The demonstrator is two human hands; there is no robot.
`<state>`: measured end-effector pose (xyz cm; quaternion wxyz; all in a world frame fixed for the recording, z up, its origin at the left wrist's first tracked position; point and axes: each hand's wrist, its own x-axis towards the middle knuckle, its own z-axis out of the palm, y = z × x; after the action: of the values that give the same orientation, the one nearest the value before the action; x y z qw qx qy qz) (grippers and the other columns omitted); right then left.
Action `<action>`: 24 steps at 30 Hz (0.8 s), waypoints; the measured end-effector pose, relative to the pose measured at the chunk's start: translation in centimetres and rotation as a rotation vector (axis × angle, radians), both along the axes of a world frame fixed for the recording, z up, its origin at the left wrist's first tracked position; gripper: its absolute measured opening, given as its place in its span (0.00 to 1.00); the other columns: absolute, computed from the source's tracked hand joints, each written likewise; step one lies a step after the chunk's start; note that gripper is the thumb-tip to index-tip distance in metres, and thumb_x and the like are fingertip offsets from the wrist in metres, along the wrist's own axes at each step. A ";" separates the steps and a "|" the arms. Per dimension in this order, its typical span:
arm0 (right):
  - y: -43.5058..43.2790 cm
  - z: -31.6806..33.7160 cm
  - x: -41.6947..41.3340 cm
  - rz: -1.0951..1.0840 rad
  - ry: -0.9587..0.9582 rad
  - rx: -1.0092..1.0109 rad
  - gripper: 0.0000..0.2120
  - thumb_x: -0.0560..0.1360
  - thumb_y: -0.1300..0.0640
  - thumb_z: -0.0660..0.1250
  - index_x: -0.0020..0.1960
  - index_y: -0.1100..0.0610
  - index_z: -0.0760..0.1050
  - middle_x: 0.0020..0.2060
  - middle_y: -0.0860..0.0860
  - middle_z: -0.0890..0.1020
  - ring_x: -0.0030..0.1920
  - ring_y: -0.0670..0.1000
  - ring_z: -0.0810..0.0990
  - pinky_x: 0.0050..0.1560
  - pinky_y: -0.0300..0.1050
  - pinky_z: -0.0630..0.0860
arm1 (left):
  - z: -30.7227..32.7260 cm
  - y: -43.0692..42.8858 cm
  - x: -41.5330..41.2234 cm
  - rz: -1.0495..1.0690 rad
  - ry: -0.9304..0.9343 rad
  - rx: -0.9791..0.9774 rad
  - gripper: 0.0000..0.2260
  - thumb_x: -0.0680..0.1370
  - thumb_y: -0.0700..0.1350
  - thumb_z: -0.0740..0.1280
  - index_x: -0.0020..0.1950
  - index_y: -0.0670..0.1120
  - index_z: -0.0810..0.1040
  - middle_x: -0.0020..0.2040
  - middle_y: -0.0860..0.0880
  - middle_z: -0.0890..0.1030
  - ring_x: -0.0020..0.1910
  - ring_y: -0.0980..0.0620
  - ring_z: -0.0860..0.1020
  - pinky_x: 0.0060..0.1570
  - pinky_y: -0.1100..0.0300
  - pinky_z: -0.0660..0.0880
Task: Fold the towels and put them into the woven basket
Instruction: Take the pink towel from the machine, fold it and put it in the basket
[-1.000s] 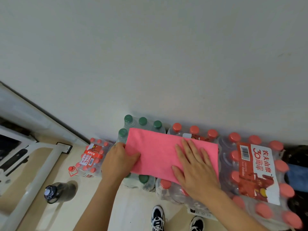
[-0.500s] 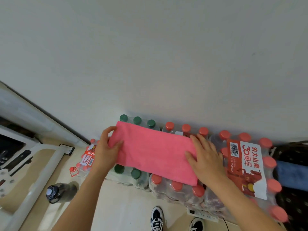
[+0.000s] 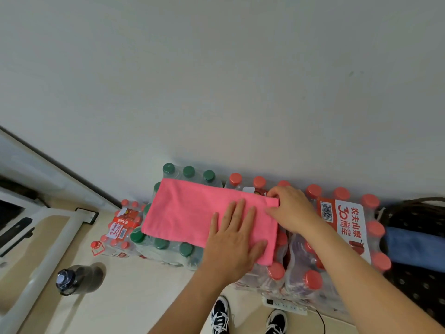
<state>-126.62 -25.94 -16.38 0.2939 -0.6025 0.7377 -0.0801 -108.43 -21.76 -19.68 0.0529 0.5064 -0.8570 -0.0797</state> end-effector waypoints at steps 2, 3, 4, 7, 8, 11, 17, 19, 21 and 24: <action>-0.5 0.5 -0.3 0.039 -0.006 0.030 0.15 0.70 0.51 0.71 0.56 0.50 0.76 0.55 0.51 0.78 0.57 0.56 0.76 0.55 0.49 0.73 | -0.5 0.1 0.4 -0.021 -0.067 -0.018 0.32 0.78 0.67 0.47 0.76 0.49 0.61 0.76 0.47 0.61 0.75 0.45 0.61 0.65 0.37 0.63; -0.6 0.7 -0.4 0.045 -0.017 0.024 0.14 0.70 0.51 0.71 0.56 0.50 0.77 0.55 0.51 0.78 0.56 0.55 0.76 0.55 0.49 0.74 | -0.4 0.0 0.5 -0.032 -0.078 -0.010 0.33 0.78 0.67 0.46 0.77 0.50 0.60 0.76 0.47 0.61 0.75 0.45 0.61 0.65 0.36 0.64; -0.6 0.8 -0.4 0.037 -0.035 0.003 0.13 0.71 0.52 0.70 0.55 0.51 0.77 0.54 0.51 0.78 0.56 0.55 0.77 0.55 0.49 0.74 | -0.2 -0.1 0.6 -0.040 -0.084 -0.003 0.33 0.78 0.68 0.45 0.76 0.49 0.61 0.76 0.46 0.62 0.74 0.44 0.62 0.64 0.35 0.65; -0.3 0.7 -0.5 -0.052 -0.128 -0.087 0.06 0.72 0.54 0.68 0.49 0.50 0.79 0.50 0.49 0.81 0.51 0.52 0.79 0.52 0.49 0.76 | 1.3 0.5 -0.4 0.019 -0.029 -0.004 0.31 0.76 0.68 0.52 0.72 0.50 0.69 0.72 0.46 0.70 0.68 0.42 0.70 0.59 0.39 0.71; -0.3 0.6 -0.5 -0.082 -0.180 -0.098 0.04 0.72 0.55 0.68 0.47 0.51 0.80 0.48 0.49 0.82 0.49 0.51 0.80 0.52 0.49 0.76 | 1.8 0.8 -1.1 0.057 0.015 -0.020 0.30 0.74 0.67 0.55 0.69 0.50 0.71 0.68 0.47 0.73 0.63 0.43 0.73 0.55 0.43 0.72; -0.2 1.1 -0.6 -0.169 -0.518 -0.008 0.05 0.74 0.57 0.69 0.44 0.57 0.83 0.37 0.50 0.82 0.37 0.48 0.79 0.42 0.44 0.76 | 3.1 1.3 -3.5 0.173 0.172 -0.010 0.33 0.71 0.68 0.61 0.68 0.48 0.69 0.55 0.50 0.75 0.50 0.48 0.74 0.45 0.52 0.73; 0.1 2.1 -0.8 -0.268 -1.019 0.146 0.09 0.78 0.59 0.64 0.47 0.59 0.82 0.37 0.52 0.84 0.34 0.46 0.78 0.32 0.36 0.68 | 4.1 -0.7 -5.3 0.422 0.378 0.220 0.32 0.76 0.52 0.63 0.76 0.47 0.54 0.46 0.50 0.81 0.42 0.47 0.80 0.38 0.53 0.74; 0.0 1.7 -1.3 -0.289 -0.843 0.021 0.08 0.77 0.62 0.64 0.47 0.55 0.82 0.40 0.51 0.85 0.37 0.46 0.79 0.29 0.33 0.70 | 4.7 -1.5 -4.7 0.517 0.518 0.296 0.25 0.77 0.46 0.62 0.73 0.50 0.60 0.38 0.56 0.78 0.36 0.52 0.79 0.37 0.56 0.72; 0.1 0.9 -2.0 -0.254 -0.588 -0.079 0.08 0.74 0.64 0.66 0.48 0.54 0.81 0.41 0.50 0.83 0.39 0.47 0.80 0.32 0.34 0.74 | 5.0 -1.9 -3.8 0.584 0.661 0.347 0.17 0.78 0.45 0.62 0.66 0.53 0.68 0.40 0.62 0.76 0.40 0.60 0.78 0.41 0.59 0.71; 0.4 0.1 -2.3 -0.098 -0.348 -0.104 0.08 0.72 0.58 0.70 0.49 0.50 0.81 0.41 0.48 0.81 0.41 0.46 0.78 0.42 0.39 0.74 | 5.3 -2.0 -2.9 0.575 0.783 0.359 0.16 0.75 0.40 0.63 0.59 0.57 0.71 0.47 0.63 0.77 0.44 0.64 0.77 0.46 0.61 0.73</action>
<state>-128.93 -25.52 -16.33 0.3812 -0.5573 0.6990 -0.2355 -111.37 -23.73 -14.43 0.3019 0.6548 -0.5718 -0.3913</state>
